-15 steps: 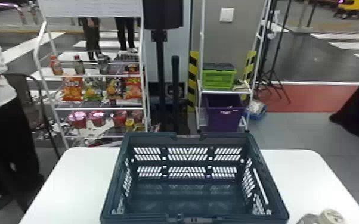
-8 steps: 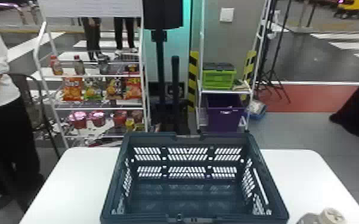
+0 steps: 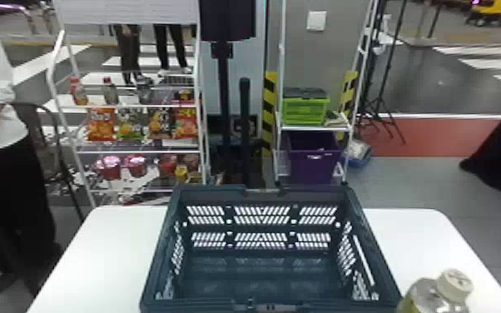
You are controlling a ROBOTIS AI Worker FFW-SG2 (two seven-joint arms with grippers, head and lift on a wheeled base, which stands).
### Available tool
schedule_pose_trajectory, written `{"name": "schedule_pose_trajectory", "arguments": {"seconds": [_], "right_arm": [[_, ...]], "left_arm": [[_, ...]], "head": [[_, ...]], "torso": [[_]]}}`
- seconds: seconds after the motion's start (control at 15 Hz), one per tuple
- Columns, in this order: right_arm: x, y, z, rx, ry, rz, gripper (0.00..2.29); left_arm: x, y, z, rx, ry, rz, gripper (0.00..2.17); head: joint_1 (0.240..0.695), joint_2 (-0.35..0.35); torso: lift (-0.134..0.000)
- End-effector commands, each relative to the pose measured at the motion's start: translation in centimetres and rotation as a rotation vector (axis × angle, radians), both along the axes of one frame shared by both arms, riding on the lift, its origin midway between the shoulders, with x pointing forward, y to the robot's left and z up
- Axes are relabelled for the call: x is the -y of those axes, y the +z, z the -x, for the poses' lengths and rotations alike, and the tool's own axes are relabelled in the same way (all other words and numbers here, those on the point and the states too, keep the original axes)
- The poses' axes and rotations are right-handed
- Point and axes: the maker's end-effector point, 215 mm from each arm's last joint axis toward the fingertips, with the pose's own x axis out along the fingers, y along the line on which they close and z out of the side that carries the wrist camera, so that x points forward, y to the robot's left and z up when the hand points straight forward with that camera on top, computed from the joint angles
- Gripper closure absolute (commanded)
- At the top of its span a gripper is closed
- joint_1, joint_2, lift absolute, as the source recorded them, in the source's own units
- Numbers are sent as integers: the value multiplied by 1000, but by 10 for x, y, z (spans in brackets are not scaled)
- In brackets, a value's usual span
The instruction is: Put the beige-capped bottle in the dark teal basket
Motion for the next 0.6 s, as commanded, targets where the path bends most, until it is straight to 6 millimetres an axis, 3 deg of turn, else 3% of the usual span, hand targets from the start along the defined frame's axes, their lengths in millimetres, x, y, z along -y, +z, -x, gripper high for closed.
{"name": "schedule_pose_trajectory", "arguments": {"seconds": [0.0, 0.2, 0.53], "right_arm": [[-7, 7, -19, -37, 20, 10, 2219], [-18, 12, -48, -100, 44, 33, 2219], [-51, -18, -92, -308, 116, 105, 2219]], "left_arm": [[0, -1, 1, -3, 0, 0, 157], [-2, 1, 1, 0, 2, -3, 157], [-5, -5, 7, -13, 11, -5, 157]], "head": [[499, 0], [499, 0], [499, 0]], "torso": [[0], [0], [0]]}}
